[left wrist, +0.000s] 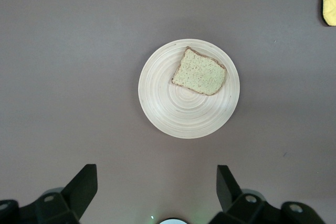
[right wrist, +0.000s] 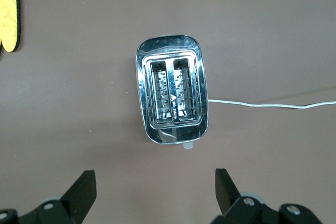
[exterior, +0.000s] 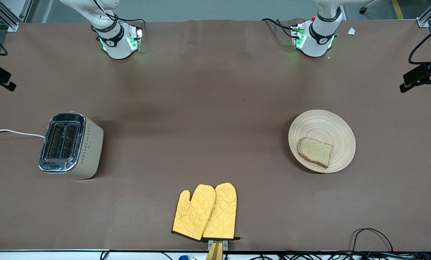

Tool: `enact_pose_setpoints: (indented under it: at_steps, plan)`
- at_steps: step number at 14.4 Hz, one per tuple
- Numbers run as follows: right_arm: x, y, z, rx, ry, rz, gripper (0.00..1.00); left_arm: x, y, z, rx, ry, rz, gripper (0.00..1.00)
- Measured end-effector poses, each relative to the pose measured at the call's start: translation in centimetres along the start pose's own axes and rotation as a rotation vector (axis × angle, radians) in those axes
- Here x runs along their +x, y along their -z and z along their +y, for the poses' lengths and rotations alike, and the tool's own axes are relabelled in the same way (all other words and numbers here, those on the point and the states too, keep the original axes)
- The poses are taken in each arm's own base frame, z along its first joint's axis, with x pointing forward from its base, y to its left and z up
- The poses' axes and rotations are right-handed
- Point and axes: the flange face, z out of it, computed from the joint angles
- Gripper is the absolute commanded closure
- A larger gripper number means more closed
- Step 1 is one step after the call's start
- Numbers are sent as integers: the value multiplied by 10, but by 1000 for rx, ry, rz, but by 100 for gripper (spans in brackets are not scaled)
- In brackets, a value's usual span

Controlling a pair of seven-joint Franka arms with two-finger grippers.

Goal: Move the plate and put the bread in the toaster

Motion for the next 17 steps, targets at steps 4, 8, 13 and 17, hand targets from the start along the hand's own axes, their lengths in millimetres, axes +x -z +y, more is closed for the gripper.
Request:
enact_pose_setpoints:
  at_steps: [4,8,13,17]
  plan:
    - [0,0,-1,0,2,2,0,0,0,-2,0,3,0,0]
    - [1,-1,0,0,1,-1,0,3,-9,-20,-2,33,-20,0]
    - [3,-5,-2,0,5,-9,0,6,-29,-24,-106,28,-101,0]
    - [4,-6,-4,2,37,-4,0,12,-62,-79,-240,42,-171,0]
